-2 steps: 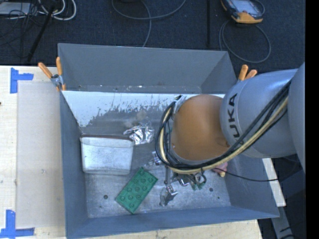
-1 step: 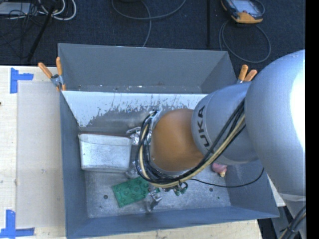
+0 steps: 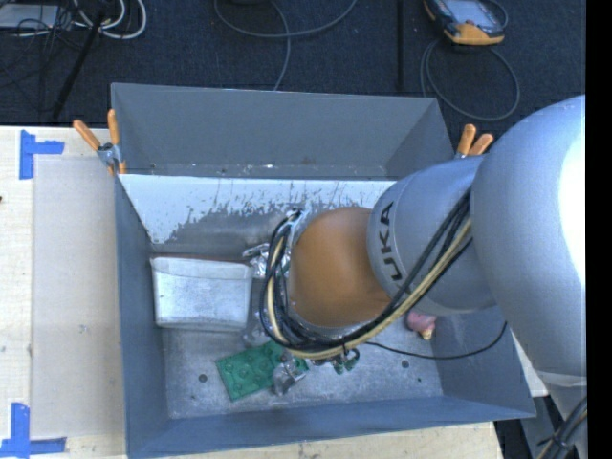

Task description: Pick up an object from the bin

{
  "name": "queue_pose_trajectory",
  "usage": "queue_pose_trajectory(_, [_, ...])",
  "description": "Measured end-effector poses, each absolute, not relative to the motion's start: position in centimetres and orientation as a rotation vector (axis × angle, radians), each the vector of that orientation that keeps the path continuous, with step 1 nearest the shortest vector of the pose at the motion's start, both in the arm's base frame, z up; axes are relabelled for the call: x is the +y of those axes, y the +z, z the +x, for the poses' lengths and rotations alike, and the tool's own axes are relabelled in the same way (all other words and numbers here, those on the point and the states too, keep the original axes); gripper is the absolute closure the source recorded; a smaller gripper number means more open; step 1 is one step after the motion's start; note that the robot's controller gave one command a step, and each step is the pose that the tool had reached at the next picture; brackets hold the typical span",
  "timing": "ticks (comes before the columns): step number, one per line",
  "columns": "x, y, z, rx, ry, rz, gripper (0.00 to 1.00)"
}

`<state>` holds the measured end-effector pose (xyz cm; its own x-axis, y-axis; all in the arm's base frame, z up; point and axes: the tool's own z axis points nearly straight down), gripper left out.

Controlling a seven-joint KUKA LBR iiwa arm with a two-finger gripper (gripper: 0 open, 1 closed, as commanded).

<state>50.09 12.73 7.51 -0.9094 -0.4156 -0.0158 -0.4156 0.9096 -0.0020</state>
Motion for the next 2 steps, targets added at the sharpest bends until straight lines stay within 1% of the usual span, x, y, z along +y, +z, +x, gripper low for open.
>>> queue_pose_trajectory(1, [10.2,17.9,51.6,3.063,-0.001,-0.662,1.00])
queue_pose_trajectory(2, [10.1,28.5,53.7,3.062,0.000,-0.658,1.00])
